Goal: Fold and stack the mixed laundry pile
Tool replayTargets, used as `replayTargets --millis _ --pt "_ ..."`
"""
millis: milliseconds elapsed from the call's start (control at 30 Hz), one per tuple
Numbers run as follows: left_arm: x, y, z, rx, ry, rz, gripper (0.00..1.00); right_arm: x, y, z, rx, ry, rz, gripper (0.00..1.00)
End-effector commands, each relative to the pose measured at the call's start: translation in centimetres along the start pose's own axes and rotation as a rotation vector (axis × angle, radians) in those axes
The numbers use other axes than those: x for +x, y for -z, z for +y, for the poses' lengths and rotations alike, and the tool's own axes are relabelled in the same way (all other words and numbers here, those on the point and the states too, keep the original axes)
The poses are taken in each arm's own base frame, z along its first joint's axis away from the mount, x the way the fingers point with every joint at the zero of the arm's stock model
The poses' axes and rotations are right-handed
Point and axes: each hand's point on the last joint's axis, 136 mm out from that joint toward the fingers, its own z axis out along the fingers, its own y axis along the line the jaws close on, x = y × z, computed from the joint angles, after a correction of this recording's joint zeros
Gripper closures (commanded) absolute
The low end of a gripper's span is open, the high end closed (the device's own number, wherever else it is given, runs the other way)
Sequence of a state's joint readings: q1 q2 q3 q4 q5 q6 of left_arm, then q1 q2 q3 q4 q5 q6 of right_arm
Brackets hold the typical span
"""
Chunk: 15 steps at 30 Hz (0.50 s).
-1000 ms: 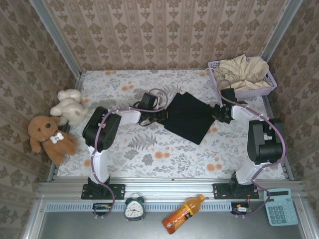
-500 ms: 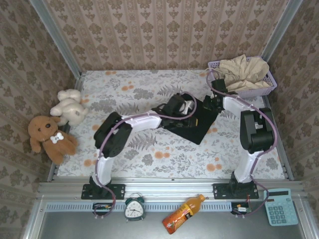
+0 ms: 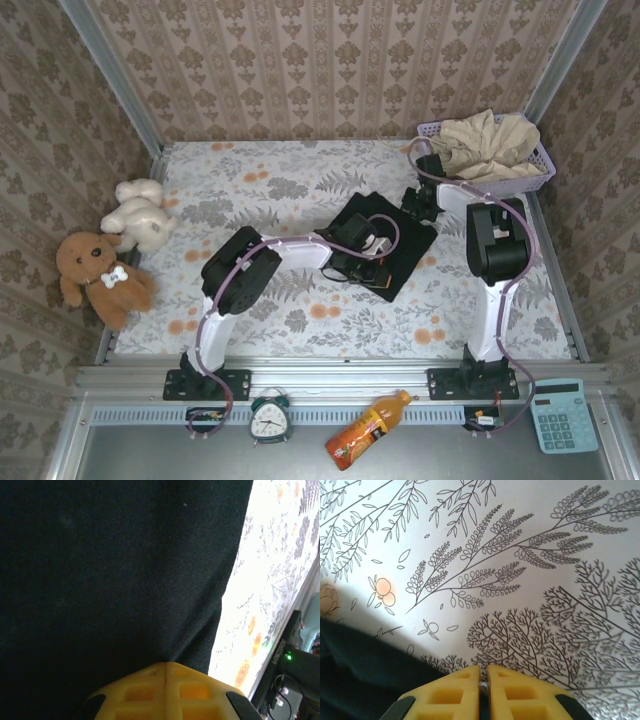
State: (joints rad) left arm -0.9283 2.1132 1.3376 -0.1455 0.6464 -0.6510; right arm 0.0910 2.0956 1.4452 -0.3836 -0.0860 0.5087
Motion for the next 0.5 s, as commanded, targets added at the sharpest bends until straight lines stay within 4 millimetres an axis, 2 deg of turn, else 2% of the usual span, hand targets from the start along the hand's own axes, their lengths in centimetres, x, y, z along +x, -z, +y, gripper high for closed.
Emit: replayTargets --millis 0,67,133,200,233,300,367,400,467 --pt "2.3 0.5 -0.3 -0.006 0.035 0.067 1.0 -0.2 0.4 0.0 0.006 -0.016 -0.001 0.86" --pt "0.7 1.8 -1.5 0.001 0.017 0.017 0.97 -0.3 1.8 0.6 -0.014 -0.004 -0.023 0.85" --pt "-1.3 3.9 -2.4 0.002 -0.006 -0.048 0.86 -0.2 3.7 1.4 -0.036 0.025 -0.042 0.84" --pt "-3.8 6.9 -2.5 -0.019 -0.023 -0.153 0.7 0.7 5.9 2.3 -0.044 0.072 -0.056 0.81" --pt "-5.1 8.9 -2.4 -0.029 -0.028 -0.212 0.66 1.2 6.8 2.7 -0.045 0.094 -0.059 0.79" --pt "-7.2 13.3 -1.1 -0.081 -0.027 -0.345 0.54 3.4 8.3 3.3 -0.035 0.138 -0.044 0.73" --pt "-8.5 17.1 1.0 -0.146 -0.022 -0.472 0.49 5.9 9.2 3.8 -0.033 0.162 -0.025 0.65" --pt "-8.9 18.5 2.3 -0.181 -0.018 -0.52 0.47 7.4 9.5 3.8 -0.025 0.17 -0.011 0.6" --pt "-9.4 19.9 4.0 -0.198 -0.01 -0.55 0.48 9.9 9.7 3.3 -0.012 0.161 0.02 0.58"
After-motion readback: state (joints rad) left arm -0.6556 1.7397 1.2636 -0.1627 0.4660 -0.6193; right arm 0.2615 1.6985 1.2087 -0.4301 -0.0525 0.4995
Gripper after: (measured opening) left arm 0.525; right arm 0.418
